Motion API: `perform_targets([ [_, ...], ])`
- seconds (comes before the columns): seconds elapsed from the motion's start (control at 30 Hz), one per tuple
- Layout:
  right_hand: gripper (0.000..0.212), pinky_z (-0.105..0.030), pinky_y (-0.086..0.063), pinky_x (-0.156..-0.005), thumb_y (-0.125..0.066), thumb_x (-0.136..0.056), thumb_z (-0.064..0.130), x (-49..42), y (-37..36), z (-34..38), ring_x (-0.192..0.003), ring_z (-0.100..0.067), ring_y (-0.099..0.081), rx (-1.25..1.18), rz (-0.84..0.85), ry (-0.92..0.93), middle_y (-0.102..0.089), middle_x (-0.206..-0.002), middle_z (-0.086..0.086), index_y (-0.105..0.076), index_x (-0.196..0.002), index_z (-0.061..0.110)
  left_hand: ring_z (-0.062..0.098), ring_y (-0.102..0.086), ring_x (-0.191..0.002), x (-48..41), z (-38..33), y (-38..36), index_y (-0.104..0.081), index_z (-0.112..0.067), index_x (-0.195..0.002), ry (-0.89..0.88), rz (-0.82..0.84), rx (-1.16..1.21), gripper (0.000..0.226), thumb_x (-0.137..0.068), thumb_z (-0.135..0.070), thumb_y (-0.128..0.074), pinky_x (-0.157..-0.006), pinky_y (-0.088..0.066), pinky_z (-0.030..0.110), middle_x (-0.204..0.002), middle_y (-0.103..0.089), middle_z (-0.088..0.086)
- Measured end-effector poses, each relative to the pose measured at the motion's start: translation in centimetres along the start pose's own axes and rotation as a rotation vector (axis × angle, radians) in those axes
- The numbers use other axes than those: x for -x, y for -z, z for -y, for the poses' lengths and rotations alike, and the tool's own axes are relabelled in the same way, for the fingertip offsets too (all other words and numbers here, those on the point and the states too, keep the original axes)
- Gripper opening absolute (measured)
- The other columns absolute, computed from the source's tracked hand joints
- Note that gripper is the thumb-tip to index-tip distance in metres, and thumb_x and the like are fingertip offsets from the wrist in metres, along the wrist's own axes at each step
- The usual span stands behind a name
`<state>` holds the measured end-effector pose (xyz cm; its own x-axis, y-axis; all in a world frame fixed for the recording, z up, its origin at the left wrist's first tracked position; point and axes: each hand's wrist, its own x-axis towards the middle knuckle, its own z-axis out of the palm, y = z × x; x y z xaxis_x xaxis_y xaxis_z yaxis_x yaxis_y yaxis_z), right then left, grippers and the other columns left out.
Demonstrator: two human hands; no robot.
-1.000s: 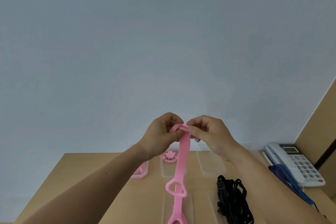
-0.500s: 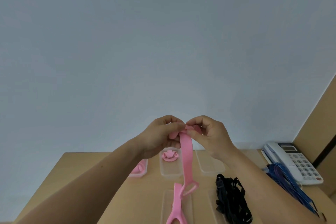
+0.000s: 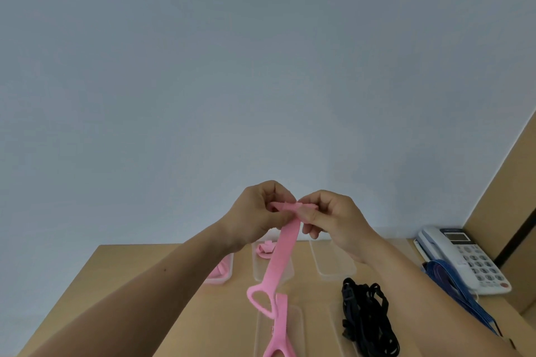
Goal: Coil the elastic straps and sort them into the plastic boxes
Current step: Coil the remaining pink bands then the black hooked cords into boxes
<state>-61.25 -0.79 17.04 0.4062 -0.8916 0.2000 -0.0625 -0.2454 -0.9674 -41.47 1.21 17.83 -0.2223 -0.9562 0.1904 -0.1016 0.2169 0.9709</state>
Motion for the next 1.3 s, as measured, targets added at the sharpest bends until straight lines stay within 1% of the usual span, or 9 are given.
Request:
perform_targets([
  [0.13,0.004,-0.025,-0.049,-0.057,-0.072,-0.087,0.008,0.0,0.1,0.0,-0.062,-0.018,-0.063,0.02,-0.032,0.05,-0.069,-0.069,-0.006,-0.071,-0.091,0.007,0.025,-0.071,-0.078,0.2,0.2,0.0,-0.06,-0.009,-0.111,0.101,-0.032,0.077,0.035,-0.081,-0.002,-0.077,-0.071,-0.058,0.032,-0.097,-0.069,0.012],
  [0.23,0.004,-0.025,-0.049,-0.056,-0.071,-0.087,0.005,0.1,0.1,0.0,-0.061,-0.016,-0.062,0.018,-0.058,0.074,-0.068,-0.069,-0.006,-0.071,-0.091,0.007,0.027,-0.069,-0.078,0.3,0.2,0.2,-0.058,-0.002,-0.098,0.179,0.02,0.103,0.027,-0.084,-0.014,-0.077,-0.069,-0.058,0.032,-0.094,-0.074,0.02],
  [0.33,0.009,-0.025,-0.05,-0.057,-0.072,-0.086,0.004,0.1,0.0,0.2,-0.062,-0.015,-0.062,0.033,-0.05,0.096,-0.069,-0.071,-0.004,-0.072,-0.09,0.012,0.032,-0.064,-0.078,0.5,-0.2,0.4,-0.053,-0.007,-0.094,0.228,0.095,0.197,0.029,-0.081,-0.018,-0.076,-0.065,-0.055,0.033,-0.097,-0.071,0.028],
  [0.5,0.019,-0.021,-0.052,-0.068,-0.073,-0.083,-0.001,0.2,-0.3,0.2,-0.071,-0.01,-0.062,0.027,-0.042,0.13,-0.069,-0.077,0.007,-0.072,-0.088,0.018,0.031,-0.065,-0.079,0.6,-0.5,0.7,-0.053,-0.009,-0.093,0.279,0.152,0.343,0.024,-0.077,-0.005,-0.071,-0.07,-0.054,0.034,-0.092,-0.068,0.023],
  [0.7,0.028,-0.024,-0.055,-0.079,-0.072,-0.084,-0.002,0.3,-0.3,0.2,-0.084,-0.017,-0.067,0.035,-0.02,0.169,-0.071,-0.086,0.001,-0.073,-0.087,0.025,0.029,-0.058,-0.085,0.6,-0.9,0.2,-0.067,-0.009,-0.094,0.251,0.165,0.303,0.03,-0.076,-0.028,-0.081,-0.073,-0.051,0.033,-0.09,-0.068,0.016],
  [0.93,0.035,-0.029,-0.056,-0.083,-0.073,-0.082,-0.004,0.3,-0.5,-0.5,-0.082,-0.014,-0.065,0.083,-0.025,0.15,-0.069,-0.083,0.007,-0.073,-0.084,0.031,0.023,-0.063,-0.075,0.7,-0.7,0.9,-0.065,-0.007,-0.099,0.293,0.189,0.253,0.026,-0.082,-0.019,-0.079,-0.071,-0.053,0.03,-0.088,-0.07,0.013],
  [1.13,0.031,-0.026,-0.055,-0.08,-0.076,-0.081,0.001,0.3,-0.3,-0.3,-0.081,-0.012,-0.065,0.074,-0.04,0.148,-0.068,-0.085,0.011,-0.072,-0.091,0.03,0.023,-0.065,-0.075,0.3,-0.3,0.8,-0.067,-0.008,-0.095,0.203,0.114,0.23,0.021,-0.078,-0.01,-0.079,-0.071,-0.051,0.033,-0.088,-0.069,0.015],
  [1.2,0.027,-0.025,-0.054,-0.075,-0.079,-0.08,0.015,0.1,-0.3,0.2,-0.079,-0.013,-0.066,0.004,-0.028,0.106,-0.069,-0.089,0.01,-0.07,-0.103,0.025,0.025,-0.069,-0.08,0.2,-0.2,0.6,-0.065,-0.006,-0.096,0.127,0.091,0.2,0.025,-0.076,-0.008,-0.078,-0.072,-0.05,0.034,-0.088,-0.071,0.014],
  [1.3,0.048,-0.028,-0.054,-0.063,-0.086,-0.069,0.042,-0.1,-0.4,0.9,-0.066,-0.019,-0.065,-0.013,-0.042,0.03,-0.072,-0.082,-0.003,-0.067,-0.105,0.016,0.028,-0.068,-0.083,0.1,0.0,0.3,-0.063,-0.005,-0.097,0.032,0.068,0.131,0.023,-0.079,0.001,-0.076,-0.07,-0.049,0.031,-0.087,-0.07,0.016],
])
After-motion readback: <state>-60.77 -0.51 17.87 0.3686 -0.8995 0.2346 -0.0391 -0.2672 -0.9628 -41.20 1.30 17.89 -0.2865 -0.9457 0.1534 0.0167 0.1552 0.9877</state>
